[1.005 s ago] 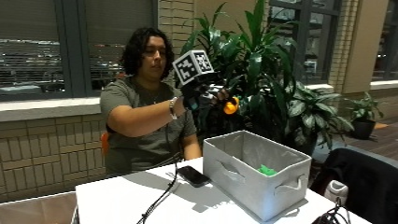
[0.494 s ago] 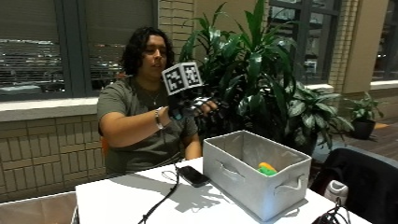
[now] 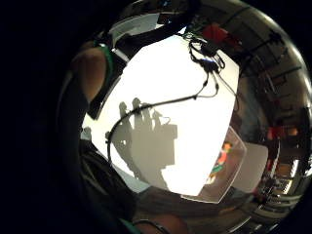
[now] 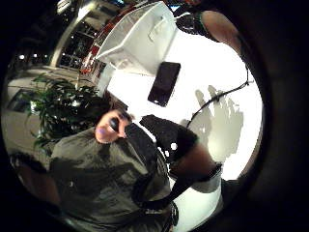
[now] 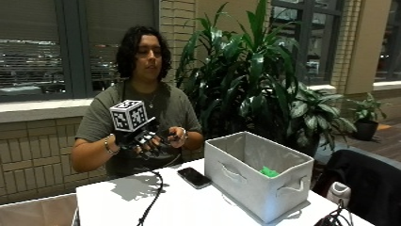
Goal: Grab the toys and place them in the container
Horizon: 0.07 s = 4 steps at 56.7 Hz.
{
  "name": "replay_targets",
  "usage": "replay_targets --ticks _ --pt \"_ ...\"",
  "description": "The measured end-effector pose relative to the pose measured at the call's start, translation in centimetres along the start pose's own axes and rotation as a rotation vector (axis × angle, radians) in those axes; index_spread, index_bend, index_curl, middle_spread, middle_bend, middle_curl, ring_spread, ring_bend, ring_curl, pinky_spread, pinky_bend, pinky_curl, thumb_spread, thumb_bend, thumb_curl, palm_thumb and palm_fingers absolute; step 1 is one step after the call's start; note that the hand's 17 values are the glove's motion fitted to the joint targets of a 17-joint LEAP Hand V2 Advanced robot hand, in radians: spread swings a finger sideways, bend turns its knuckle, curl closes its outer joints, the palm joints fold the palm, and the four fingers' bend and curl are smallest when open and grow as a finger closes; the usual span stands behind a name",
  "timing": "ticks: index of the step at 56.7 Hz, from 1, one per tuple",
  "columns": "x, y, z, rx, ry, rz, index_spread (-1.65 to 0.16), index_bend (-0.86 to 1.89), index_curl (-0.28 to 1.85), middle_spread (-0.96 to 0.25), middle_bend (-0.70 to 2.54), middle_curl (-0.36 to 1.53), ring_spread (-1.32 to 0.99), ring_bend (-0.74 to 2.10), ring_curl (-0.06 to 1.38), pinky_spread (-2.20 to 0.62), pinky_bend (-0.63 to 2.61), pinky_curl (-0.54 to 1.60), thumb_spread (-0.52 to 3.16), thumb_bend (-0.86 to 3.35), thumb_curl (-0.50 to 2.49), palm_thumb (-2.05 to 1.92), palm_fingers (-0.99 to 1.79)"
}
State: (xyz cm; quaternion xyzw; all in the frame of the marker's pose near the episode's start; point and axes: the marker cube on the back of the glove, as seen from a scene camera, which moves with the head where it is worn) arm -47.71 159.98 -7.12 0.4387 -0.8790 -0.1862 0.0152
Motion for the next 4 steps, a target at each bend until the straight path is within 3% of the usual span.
replay_targets --ticks 4 --pt "0.66 1.44 0.62 -0.010 -0.010 0.018 -0.44 0.36 0.45 -0.27 0.40 0.71 -0.34 0.92 0.53 -0.14 0.99 0.41 1.15 -0.05 0.18 -0.05 0.08"
